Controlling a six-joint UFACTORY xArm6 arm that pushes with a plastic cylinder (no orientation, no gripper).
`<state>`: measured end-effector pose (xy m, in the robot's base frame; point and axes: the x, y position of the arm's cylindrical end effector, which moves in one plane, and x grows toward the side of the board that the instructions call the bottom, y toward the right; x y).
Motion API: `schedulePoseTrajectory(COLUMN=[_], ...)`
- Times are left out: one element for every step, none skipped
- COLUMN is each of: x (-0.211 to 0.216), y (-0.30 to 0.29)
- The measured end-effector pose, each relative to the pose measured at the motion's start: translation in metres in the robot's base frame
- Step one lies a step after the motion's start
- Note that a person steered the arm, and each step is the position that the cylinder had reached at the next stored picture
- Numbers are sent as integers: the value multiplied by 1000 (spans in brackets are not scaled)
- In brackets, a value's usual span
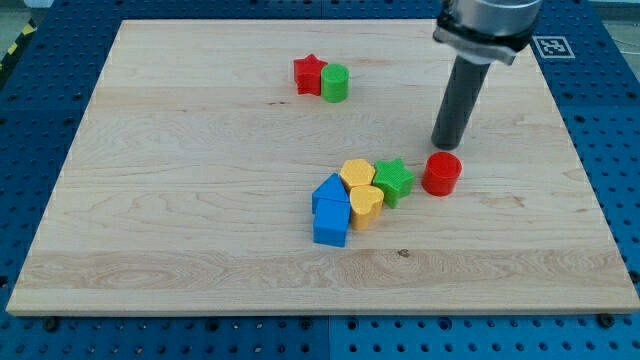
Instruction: Push red circle diagonally below green star
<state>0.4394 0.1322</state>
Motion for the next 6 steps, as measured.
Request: schedulePoseTrajectory(x=[21,43,48,34,47,55], y=[-20,-21,-20,-18,3,25])
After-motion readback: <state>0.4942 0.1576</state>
